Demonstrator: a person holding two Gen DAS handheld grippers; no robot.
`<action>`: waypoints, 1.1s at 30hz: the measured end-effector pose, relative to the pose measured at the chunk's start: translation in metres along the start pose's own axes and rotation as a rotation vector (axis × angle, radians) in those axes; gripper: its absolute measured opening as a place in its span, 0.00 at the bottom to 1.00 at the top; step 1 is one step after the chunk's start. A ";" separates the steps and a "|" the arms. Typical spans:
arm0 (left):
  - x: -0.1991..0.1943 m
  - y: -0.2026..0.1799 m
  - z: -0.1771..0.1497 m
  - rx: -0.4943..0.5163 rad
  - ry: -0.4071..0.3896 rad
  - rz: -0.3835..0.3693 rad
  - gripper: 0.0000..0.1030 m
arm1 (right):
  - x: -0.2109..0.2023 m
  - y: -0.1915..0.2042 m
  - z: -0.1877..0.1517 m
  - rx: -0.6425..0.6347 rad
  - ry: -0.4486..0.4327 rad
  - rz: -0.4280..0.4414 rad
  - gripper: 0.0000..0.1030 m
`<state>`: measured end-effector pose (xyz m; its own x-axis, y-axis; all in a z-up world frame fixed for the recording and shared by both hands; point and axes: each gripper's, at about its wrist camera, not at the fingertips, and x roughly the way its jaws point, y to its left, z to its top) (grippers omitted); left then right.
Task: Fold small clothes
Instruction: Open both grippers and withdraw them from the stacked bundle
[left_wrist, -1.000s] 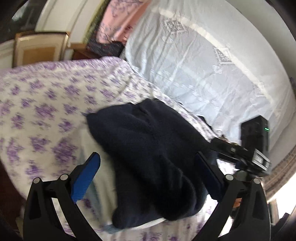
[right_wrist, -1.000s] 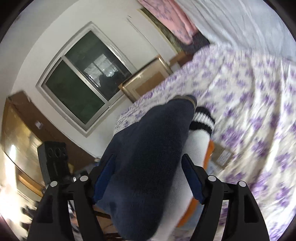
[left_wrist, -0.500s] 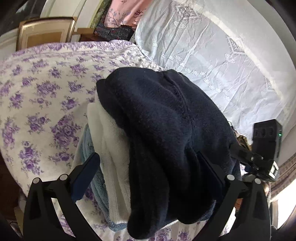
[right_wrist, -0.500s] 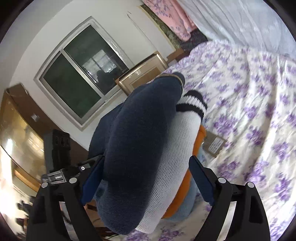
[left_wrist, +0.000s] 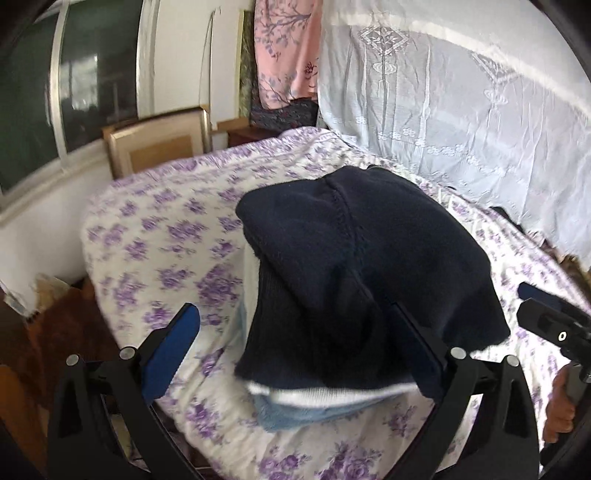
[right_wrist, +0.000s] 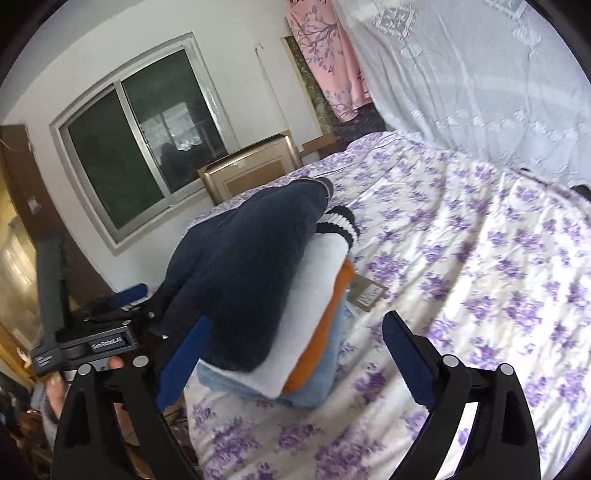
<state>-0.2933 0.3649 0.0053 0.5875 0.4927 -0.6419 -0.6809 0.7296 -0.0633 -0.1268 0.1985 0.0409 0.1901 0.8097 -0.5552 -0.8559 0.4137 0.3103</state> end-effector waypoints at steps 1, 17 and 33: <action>-0.007 -0.003 -0.002 0.013 -0.012 0.021 0.96 | -0.005 0.003 -0.002 -0.010 -0.008 -0.015 0.96; -0.081 -0.051 -0.026 0.188 -0.079 0.179 0.96 | -0.086 0.045 -0.018 -0.115 -0.128 -0.018 0.96; -0.095 -0.054 -0.021 0.108 -0.102 0.126 0.96 | -0.098 0.043 -0.021 -0.120 -0.142 0.002 0.96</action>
<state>-0.3215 0.2692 0.0538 0.5460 0.6246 -0.5583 -0.7042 0.7032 0.0981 -0.1929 0.1284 0.0923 0.2472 0.8645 -0.4377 -0.9058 0.3666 0.2125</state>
